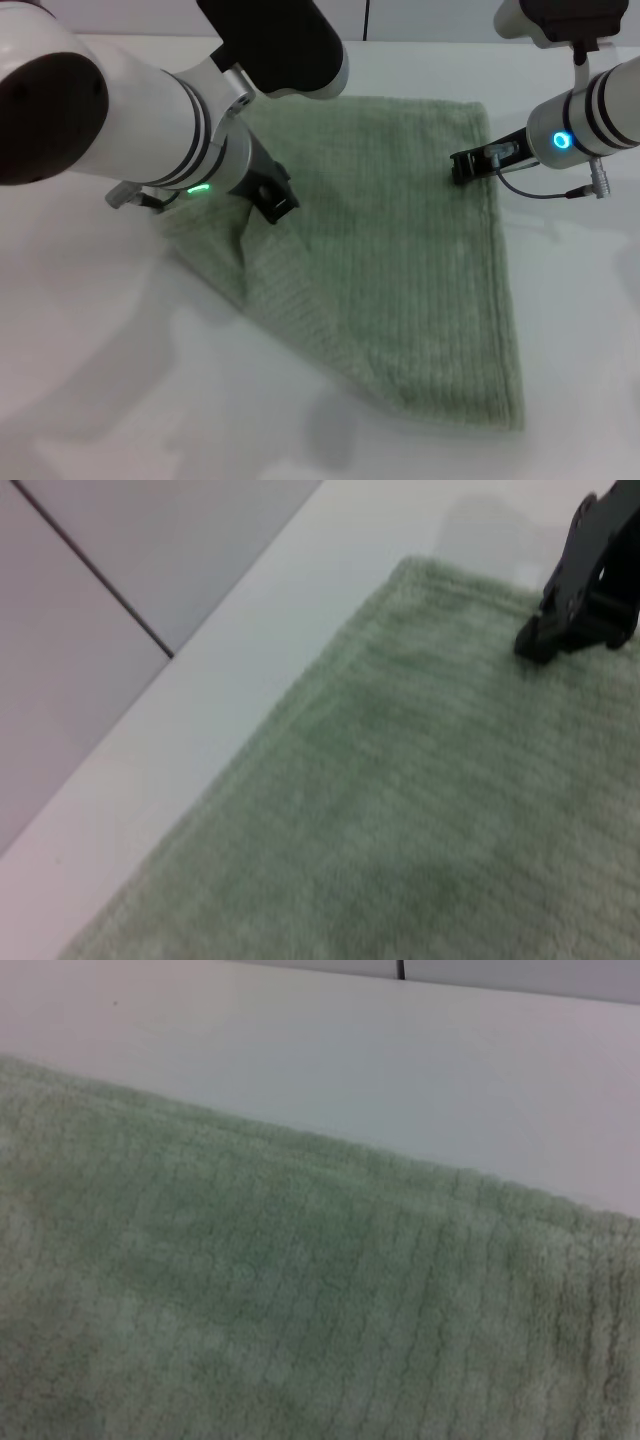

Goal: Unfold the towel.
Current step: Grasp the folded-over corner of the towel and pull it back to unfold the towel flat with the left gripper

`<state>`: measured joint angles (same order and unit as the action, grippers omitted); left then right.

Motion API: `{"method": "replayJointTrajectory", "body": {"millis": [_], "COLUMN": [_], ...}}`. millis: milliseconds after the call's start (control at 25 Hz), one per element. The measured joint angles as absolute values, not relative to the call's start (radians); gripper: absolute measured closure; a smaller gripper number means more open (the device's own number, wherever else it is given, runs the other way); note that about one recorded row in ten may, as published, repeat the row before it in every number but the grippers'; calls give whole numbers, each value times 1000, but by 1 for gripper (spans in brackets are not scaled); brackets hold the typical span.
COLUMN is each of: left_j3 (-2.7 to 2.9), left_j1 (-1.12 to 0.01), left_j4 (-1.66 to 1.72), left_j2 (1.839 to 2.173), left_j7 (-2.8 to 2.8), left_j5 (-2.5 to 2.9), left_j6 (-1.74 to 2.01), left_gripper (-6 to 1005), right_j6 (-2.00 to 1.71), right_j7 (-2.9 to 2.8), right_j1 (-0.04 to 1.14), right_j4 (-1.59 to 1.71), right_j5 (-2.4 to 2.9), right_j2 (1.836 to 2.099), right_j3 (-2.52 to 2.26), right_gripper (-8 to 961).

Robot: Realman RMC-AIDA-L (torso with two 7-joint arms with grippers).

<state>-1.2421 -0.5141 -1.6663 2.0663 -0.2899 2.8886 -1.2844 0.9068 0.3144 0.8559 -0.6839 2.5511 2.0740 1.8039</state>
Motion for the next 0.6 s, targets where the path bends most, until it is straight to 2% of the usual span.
{"method": "replayJointTrajectory", "body": {"millis": [600], "left_j3": [-1247], "left_j1": [-513], "left_j4": [-1682], "left_j2": [2065], "left_j7": [-263], "left_j5": [2890], "left_j6": [-1389], "left_gripper": [976], "right_j6": [908], "right_j7": [314], "right_j1": [856], "right_j4": [-685], "right_j5": [2551], "right_j2": [2074], "right_j3": [1804], "right_gripper": [953]}}
